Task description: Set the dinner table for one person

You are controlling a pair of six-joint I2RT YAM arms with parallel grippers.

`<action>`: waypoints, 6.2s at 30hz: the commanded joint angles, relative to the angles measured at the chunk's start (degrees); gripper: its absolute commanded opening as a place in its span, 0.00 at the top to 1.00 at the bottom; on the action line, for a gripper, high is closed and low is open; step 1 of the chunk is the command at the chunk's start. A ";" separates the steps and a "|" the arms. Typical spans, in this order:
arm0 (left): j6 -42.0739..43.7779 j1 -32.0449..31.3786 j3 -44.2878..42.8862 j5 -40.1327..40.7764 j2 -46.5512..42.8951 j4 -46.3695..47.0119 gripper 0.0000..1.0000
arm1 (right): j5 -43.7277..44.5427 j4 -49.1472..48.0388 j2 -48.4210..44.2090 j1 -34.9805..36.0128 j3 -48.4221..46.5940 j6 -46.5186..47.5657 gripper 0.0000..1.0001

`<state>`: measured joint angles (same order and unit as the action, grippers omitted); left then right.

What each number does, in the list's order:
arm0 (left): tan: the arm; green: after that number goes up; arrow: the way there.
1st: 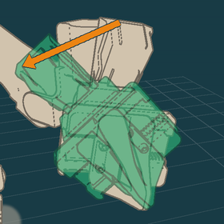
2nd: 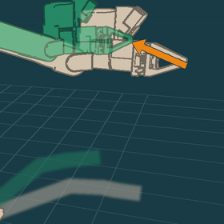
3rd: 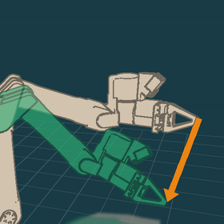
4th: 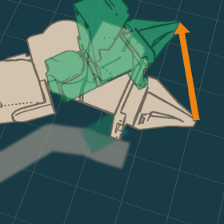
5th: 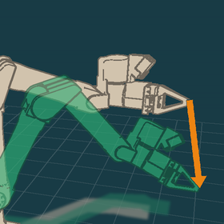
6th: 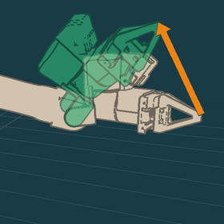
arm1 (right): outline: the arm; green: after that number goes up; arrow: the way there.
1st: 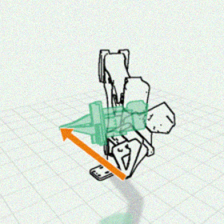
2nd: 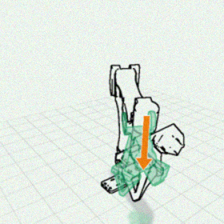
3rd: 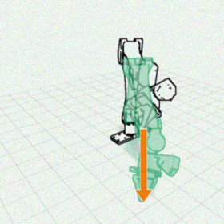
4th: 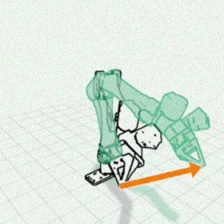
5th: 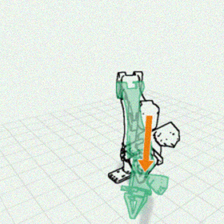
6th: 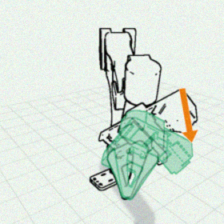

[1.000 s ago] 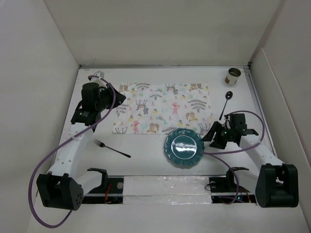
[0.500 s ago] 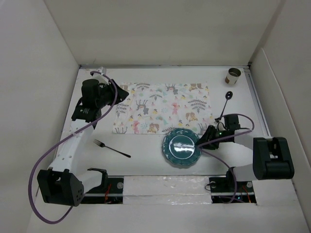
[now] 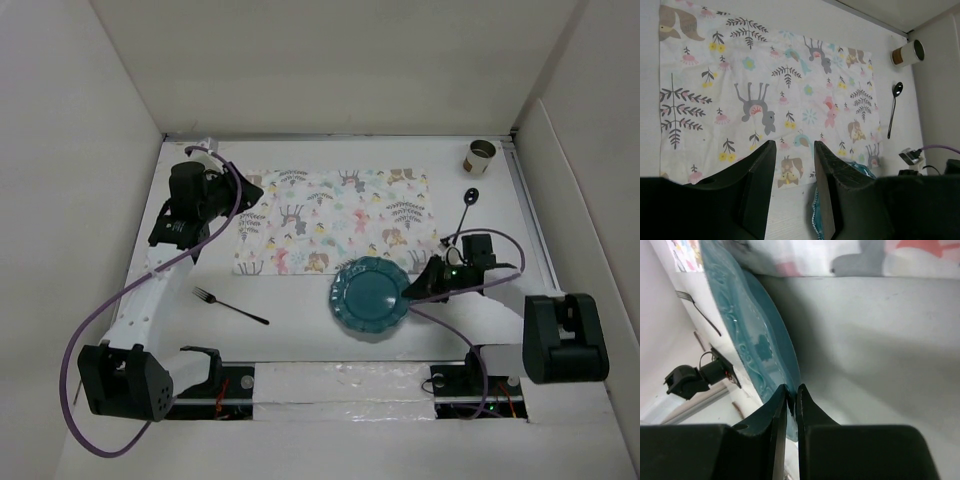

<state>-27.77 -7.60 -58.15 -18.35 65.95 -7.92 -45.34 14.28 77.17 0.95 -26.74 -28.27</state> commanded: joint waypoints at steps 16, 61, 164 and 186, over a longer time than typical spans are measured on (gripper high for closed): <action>5.00 0.04 -6.27 4.55 3.48 -2.71 0.64 | -3.19 -13.75 0.92 8.98 -29.23 -21.74 1.00; 7.37 -0.49 -7.85 -0.28 2.25 -4.21 1.00 | 34.93 8.66 22.15 -0.23 -57.88 -3.63 1.00; 11.68 -24.05 -13.56 24.06 4.80 -5.87 0.71 | 43.85 7.16 28.49 -7.45 -62.93 2.52 1.00; 13.18 -24.05 -11.20 20.81 4.27 -3.24 0.73 | 51.58 21.31 41.92 -8.95 -63.17 6.30 0.67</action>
<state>-15.27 -31.77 -70.26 2.79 72.42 -13.13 3.92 32.73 118.34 -8.58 -87.37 -22.59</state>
